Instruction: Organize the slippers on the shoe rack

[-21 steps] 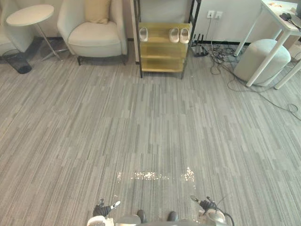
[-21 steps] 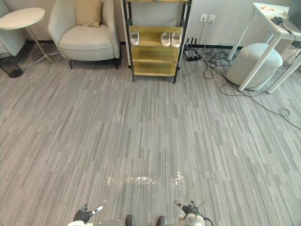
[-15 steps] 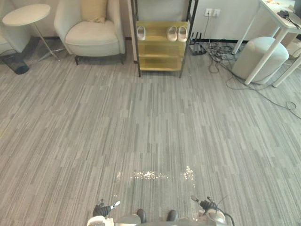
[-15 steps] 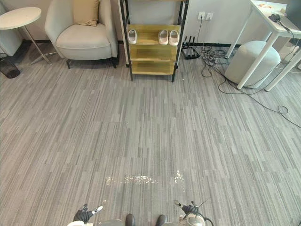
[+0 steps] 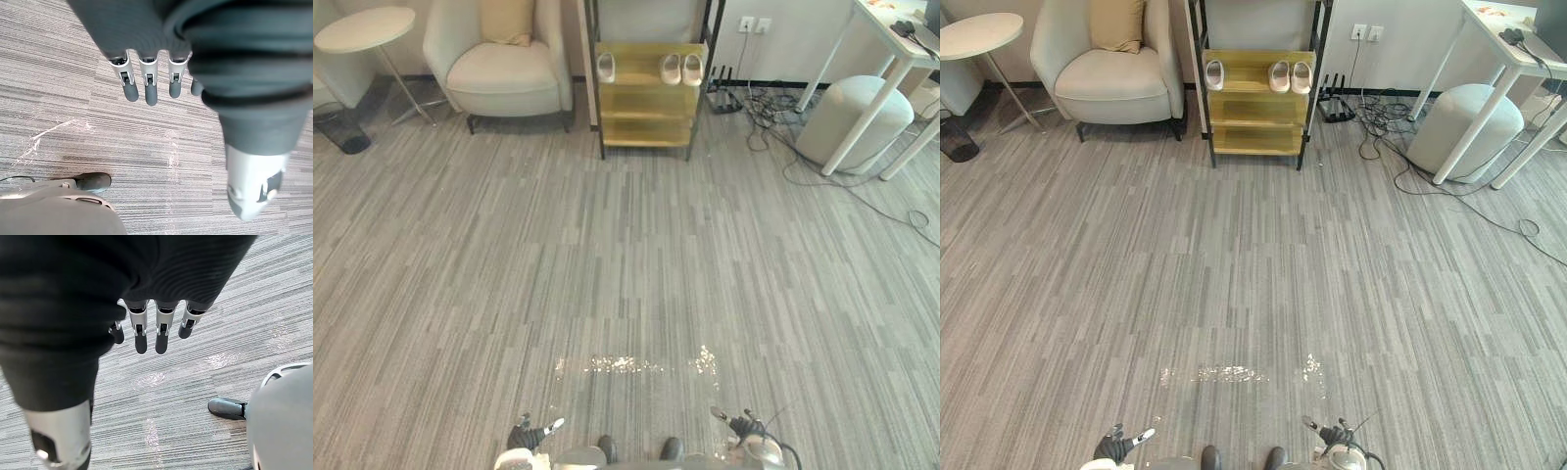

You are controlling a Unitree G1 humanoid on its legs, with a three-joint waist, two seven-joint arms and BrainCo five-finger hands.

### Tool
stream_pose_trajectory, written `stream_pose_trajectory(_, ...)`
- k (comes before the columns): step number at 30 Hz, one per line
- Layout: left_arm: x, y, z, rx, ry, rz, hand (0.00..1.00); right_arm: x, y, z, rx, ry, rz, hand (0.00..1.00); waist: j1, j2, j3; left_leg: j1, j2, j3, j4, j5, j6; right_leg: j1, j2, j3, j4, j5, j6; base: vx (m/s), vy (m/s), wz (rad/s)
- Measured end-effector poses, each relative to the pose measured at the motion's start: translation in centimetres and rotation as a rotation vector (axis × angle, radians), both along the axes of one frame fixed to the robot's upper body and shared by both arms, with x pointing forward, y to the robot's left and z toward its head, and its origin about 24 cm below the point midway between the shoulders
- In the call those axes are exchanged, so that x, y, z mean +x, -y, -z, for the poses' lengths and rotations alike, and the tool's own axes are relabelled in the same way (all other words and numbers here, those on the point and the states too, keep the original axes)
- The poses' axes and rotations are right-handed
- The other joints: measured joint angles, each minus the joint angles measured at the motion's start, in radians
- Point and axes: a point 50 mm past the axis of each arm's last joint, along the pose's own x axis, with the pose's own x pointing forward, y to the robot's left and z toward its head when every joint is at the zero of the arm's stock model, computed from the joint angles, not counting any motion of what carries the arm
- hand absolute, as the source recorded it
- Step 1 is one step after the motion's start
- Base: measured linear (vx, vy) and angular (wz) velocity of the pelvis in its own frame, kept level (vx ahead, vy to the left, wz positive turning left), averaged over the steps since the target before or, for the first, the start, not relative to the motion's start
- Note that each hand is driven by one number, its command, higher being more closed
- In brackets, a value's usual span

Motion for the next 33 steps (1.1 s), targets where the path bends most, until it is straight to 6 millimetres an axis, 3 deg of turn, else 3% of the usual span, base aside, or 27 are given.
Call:
stream_pose_trajectory(11,0.3,0.1,-0.1,0.008,0.001,0.025,0.0,0.0,0.1,0.0,-0.001,0.001,0.002,0.0,-0.002,0.003,0.005,-0.016,0.001,0.012,0.006,-0.001,0.0,-0.009,0.0,0.002,-0.001,0.001,-0.002,-0.03,-0.024,-0.02)
stream_pose_trajectory(13,0.7,0.0,-0.2,0.01,0.01,0.032,0.0,0.2,0.1,-0.1,-0.001,0.005,0.0,0.0,-0.001,0.002,0.008,-0.065,0.004,0.013,0.071,-0.035,0.004,-0.024,-0.004,-0.007,0.0,-0.002,-0.007,-0.03,-0.033,0.11)
stream_pose_trajectory(14,0.8,0.0,-0.2,0.011,0.014,0.032,0.0,0.3,0.1,-0.1,-0.001,0.007,0.0,0.0,-0.001,0.003,0.012,-0.102,0.01,0.013,0.142,-0.07,0.005,-0.027,-0.005,-0.013,0.0,-0.007,-0.015,-0.02,-0.025,0.12)
stream_pose_trajectory(15,0.8,0.1,-0.2,0.007,0.015,0.029,0.0,0.3,0.4,-0.2,-0.008,0.01,0.001,0.0,-0.001,0.016,0.018,-0.165,0.036,0.032,0.295,-0.138,-0.013,-0.027,-0.001,-0.016,-0.001,-0.023,-0.024,-0.01,-0.008,0.14)
stream_pose_trajectory(16,0.9,0.1,-0.2,0.0,0.019,0.019,0.0,0.4,0.6,-0.2,-0.012,0.012,0.001,0.0,0.001,0.025,0.026,-0.22,0.058,0.068,0.418,-0.162,-0.032,-0.022,-0.001,-0.017,-0.002,-0.032,-0.027,-0.01,0.004,0.14)
stream_pose_trajectory(18,0.7,0.4,-0.1,-0.029,0.027,-0.05,0.0,0.2,1.4,-0.3,-0.035,0.002,-0.012,0.0,0.004,0.05,0.053,-0.34,0.145,0.158,0.744,-0.152,-0.025,0.003,0.005,-0.012,0.01,-0.05,-0.032,0.01,-0.01,-0.06)
stream_pose_trajectory(19,0.3,0.5,0.0,-0.036,0.017,-0.067,0.0,0.1,1.7,-0.3,-0.045,-0.005,-0.02,0.0,0.005,0.066,0.059,-0.363,0.177,0.175,0.823,-0.137,-0.017,0.017,0.012,-0.002,0.011,-0.057,-0.033,0.1,-0.002,-0.34)
stream_pose_trajectory(20,-0.5,0.6,0.2,-0.05,0.007,-0.107,0.0,0.0,2.0,-0.3,-0.051,-0.006,-0.017,0.0,0.009,0.069,0.066,-0.411,0.21,0.187,0.948,-0.085,-0.024,0.035,0.009,0.022,0.013,-0.063,-0.037,0.18,0.039,-0.37)
stream_pose_trajectory(21,-0.4,0.6,0.2,-0.058,0.011,-0.126,0.0,0.3,2.0,-0.4,-0.051,0.0,-0.018,0.0,0.014,0.07,0.065,-0.462,0.215,0.178,0.996,-0.115,-0.025,0.032,-0.009,0.04,0.029,-0.072,-0.044,0.17,0.068,-0.41)
stream_pose_trajectory(23,-0.6,0.6,0.3,-0.059,0.007,-0.128,0.0,0.4,2.4,-0.5,-0.059,-0.002,-0.007,0.0,0.023,0.065,0.068,-0.502,0.186,0.169,0.861,-0.179,-0.022,0.024,-0.046,0.063,0.04,-0.08,-0.037,0.16,0.106,-0.4)
stream_pose_trajectory(24,-0.6,0.6,0.3,-0.062,0.008,-0.132,0.0,0.3,2.6,-0.5,-0.058,-0.004,0.008,0.0,0.031,0.065,0.069,-0.505,0.164,0.16,0.726,-0.169,-0.021,0.021,-0.068,0.069,0.048,-0.089,-0.023,0.21,0.163,-0.41)
stream_pose_trajectory(26,-0.7,0.5,0.3,-0.068,0.009,-0.15,0.0,0.1,2.8,-0.5,-0.058,-0.008,0.023,0.0,0.036,0.062,0.067,-0.499,0.106,0.126,0.419,-0.071,-0.029,0.027,-0.112,0.076,0.058,-0.118,0.023,0.31,0.251,-0.24)
stream_pose_trajectory(27,-0.9,0.8,0.4,-0.08,0.007,-0.161,0.0,0.0,3.0,-0.5,-0.066,-0.01,0.022,0.0,0.041,0.068,0.064,-0.483,0.091,0.097,0.304,0.008,-0.039,0.031,-0.117,0.08,0.059,-0.137,0.053,0.37,0.31,-0.22)
stream_pose_trajectory(28,-1.0,0.9,0.4,-0.085,0.007,-0.175,0.0,0.0,2.9,-0.5,-0.065,-0.013,0.019,0.0,0.054,0.059,0.06,-0.478,0.075,0.097,0.308,0.08,0.015,0.037,-0.13,0.088,0.059,-0.151,0.069,0.33,0.262,-0.11)
stream_pose_trajectory(30,-0.5,-0.4,0.0,-0.057,0.025,-0.182,0.0,0.2,1.2,-0.2,-0.019,-0.006,0.014,0.0,0.053,0.005,0.055,-0.513,0.04,0.099,0.403,-0.017,0.062,0.047,-0.174,0.082,0.097,-0.169,0.083,0.41,0.214,0.14)
stream_pose_trajectory(31,-0.1,-0.6,0.0,-0.054,0.032,-0.184,0.0,0.3,0.7,-0.1,-0.007,-0.005,0.013,0.0,0.06,-0.007,0.059,-0.511,0.039,0.097,0.451,-0.065,0.066,0.042,-0.185,0.086,0.157,-0.174,0.09,0.43,0.193,0.07)
stream_pose_trajectory(33,-0.3,-0.6,0.0,-0.052,0.025,-0.182,0.0,0.1,0.3,0.0,0.003,-0.007,0.012,0.0,0.072,-0.012,0.057,-0.444,0.054,0.11,0.48,-0.128,0.068,-0.048,-0.216,0.132,0.453,-0.185,0.12,0.42,0.213,-0.19)
